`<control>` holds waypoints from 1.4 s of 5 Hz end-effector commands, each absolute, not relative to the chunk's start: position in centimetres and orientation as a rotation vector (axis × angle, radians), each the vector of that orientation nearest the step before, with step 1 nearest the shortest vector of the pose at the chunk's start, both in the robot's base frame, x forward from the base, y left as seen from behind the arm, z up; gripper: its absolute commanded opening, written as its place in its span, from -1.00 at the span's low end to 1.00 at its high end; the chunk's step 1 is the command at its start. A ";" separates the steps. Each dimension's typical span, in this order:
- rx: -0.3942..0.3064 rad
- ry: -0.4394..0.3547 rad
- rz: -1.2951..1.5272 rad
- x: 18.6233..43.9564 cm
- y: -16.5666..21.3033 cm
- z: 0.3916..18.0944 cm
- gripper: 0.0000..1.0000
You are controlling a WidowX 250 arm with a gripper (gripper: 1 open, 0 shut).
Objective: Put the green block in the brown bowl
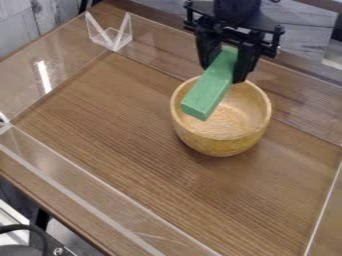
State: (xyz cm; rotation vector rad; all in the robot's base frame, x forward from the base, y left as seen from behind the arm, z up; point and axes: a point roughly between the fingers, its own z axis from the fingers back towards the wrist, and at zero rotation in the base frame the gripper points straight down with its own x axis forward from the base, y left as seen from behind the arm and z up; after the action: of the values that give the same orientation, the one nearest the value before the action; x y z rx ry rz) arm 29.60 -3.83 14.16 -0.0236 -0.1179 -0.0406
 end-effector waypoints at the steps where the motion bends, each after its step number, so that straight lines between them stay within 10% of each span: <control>1: -0.031 -0.174 -0.046 30.0 -4.1 15.4 -1.00; 2: -0.032 -0.177 -0.046 30.3 -4.1 15.1 -1.00; 3: -0.032 -0.178 -0.045 30.5 -4.1 14.8 1.00; 7: -0.040 -0.136 -0.070 29.9 -3.7 13.8 1.00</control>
State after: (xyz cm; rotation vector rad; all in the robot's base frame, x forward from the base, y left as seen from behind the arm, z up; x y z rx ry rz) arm 29.63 -3.99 12.92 -0.0380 -0.1064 -0.0791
